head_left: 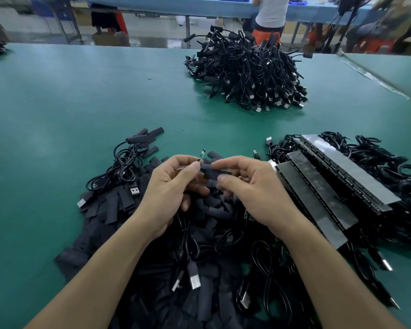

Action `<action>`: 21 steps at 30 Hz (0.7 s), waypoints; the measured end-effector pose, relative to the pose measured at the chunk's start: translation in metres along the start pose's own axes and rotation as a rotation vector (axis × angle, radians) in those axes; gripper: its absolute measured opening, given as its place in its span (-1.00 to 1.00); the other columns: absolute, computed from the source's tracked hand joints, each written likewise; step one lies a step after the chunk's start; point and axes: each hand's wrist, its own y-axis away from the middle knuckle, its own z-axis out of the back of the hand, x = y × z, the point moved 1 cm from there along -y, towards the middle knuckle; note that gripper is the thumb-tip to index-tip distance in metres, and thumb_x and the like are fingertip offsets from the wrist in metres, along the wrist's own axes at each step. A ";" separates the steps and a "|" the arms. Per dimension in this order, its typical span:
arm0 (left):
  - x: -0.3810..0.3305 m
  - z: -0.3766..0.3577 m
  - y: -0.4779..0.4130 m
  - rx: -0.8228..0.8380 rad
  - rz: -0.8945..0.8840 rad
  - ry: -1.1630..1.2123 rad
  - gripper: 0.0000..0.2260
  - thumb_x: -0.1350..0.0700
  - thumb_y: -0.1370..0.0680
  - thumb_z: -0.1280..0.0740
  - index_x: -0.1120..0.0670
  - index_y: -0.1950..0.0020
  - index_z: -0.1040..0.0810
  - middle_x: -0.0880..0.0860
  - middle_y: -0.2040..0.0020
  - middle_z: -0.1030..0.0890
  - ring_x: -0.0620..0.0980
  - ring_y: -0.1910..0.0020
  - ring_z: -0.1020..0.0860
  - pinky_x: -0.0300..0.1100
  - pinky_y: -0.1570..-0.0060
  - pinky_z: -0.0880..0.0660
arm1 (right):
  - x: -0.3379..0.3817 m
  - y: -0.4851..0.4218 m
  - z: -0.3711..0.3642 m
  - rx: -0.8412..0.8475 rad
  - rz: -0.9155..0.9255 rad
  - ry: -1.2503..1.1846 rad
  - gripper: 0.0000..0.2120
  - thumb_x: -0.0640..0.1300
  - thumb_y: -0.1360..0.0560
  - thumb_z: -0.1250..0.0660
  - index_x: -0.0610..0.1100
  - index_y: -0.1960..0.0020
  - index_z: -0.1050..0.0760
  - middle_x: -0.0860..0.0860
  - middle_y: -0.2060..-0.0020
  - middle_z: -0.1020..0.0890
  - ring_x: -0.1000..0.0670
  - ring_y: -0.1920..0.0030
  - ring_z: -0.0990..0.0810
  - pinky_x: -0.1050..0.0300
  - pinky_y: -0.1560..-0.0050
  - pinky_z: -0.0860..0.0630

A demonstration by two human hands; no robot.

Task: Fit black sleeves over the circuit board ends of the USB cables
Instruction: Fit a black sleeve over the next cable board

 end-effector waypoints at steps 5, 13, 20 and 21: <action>0.001 -0.001 0.000 0.008 -0.031 -0.034 -0.98 0.23 -0.58 -0.35 0.13 0.01 -0.56 0.03 0.34 -0.65 -0.12 0.44 -0.59 -0.34 0.61 -0.35 | -0.007 -0.001 -0.001 -0.003 0.026 0.060 -0.78 -0.28 -0.49 -0.42 0.02 -0.01 -0.63 0.02 0.32 -0.65 0.05 0.30 -0.62 0.15 0.18 -0.58; 0.002 -0.001 0.001 -0.023 -0.029 -0.001 -0.92 0.32 -0.53 -0.40 0.15 0.06 -0.62 0.07 0.33 -0.65 -0.10 0.42 -0.59 -0.31 0.50 -0.48 | -0.013 -0.002 -0.001 -0.133 0.104 0.161 -0.77 -0.12 -0.35 -0.59 0.01 0.01 -0.68 0.06 0.23 -0.72 0.03 0.19 -0.68 -0.10 0.02 -0.61; 0.000 0.002 -0.001 -0.066 -0.003 0.011 -0.83 0.33 -0.54 -0.37 0.10 0.04 -0.70 0.01 0.32 -0.62 -0.14 0.40 -0.54 -0.31 0.50 -0.48 | -0.013 -0.005 0.004 -0.207 0.078 -0.012 -0.75 -0.18 -0.32 -0.61 0.10 0.13 -0.66 0.09 0.23 -0.73 0.04 0.18 -0.71 -0.07 0.00 -0.65; 0.000 0.002 -0.001 -0.069 -0.003 0.007 -0.83 0.34 -0.54 -0.37 0.11 0.05 -0.70 0.00 0.34 -0.61 -0.14 0.41 -0.52 -0.31 0.50 -0.47 | -0.013 -0.005 0.005 -0.203 0.078 -0.025 -0.75 -0.19 -0.31 -0.61 0.09 0.14 -0.66 0.09 0.23 -0.73 0.04 0.18 -0.71 -0.06 0.00 -0.65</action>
